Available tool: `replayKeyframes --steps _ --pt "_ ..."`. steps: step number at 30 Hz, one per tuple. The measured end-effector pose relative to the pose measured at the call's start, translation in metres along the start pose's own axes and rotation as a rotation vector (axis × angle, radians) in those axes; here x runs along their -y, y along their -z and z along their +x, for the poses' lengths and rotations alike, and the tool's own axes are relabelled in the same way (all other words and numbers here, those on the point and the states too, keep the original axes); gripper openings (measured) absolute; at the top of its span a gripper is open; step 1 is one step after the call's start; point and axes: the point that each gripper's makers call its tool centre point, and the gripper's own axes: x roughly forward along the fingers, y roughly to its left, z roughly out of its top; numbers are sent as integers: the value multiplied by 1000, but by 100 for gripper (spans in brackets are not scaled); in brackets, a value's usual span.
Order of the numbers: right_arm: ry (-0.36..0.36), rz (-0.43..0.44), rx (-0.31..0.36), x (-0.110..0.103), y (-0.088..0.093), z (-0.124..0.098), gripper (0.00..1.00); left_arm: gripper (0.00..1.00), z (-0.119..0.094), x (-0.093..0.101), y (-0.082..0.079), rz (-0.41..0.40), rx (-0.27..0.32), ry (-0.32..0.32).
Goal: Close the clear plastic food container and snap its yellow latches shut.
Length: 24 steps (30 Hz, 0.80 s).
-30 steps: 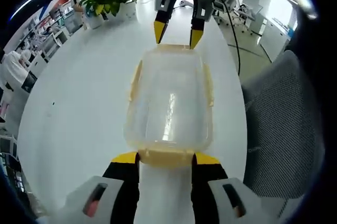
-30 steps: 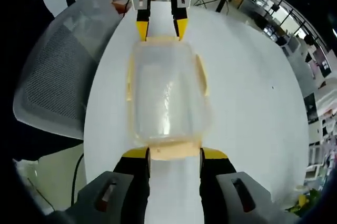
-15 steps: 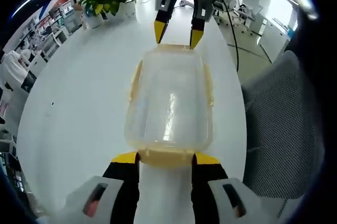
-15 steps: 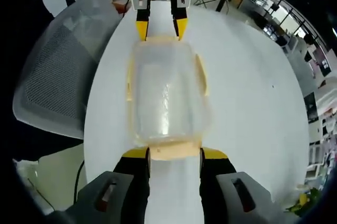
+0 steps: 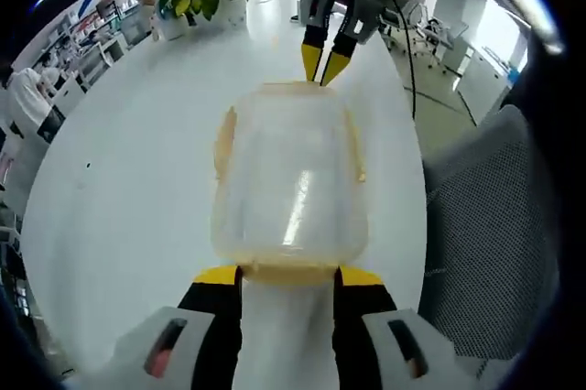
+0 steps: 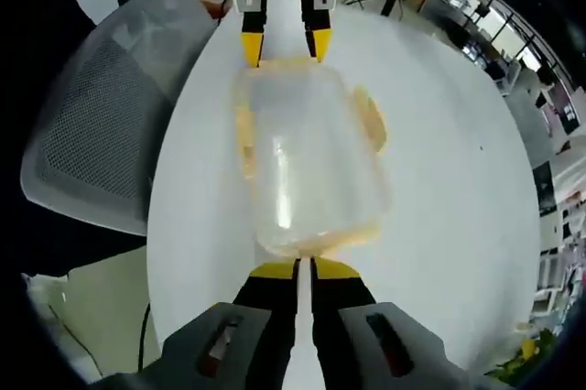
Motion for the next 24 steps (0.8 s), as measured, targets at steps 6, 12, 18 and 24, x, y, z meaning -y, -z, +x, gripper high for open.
replayKeyframes --steps 6,12,18,24 --pt "-21 67 29 -5 6 -2 2 33 -2 0 1 -5 21 -9" --pt "-29 89 28 -10 9 5 4 34 2 2 4 6 -5 9" --pt "-46 100 32 -14 8 6 2 34 3 0 6 24 -17 5" --pt "-65 93 33 -22 5 8 2 34 4 -2 11 31 -35 7"
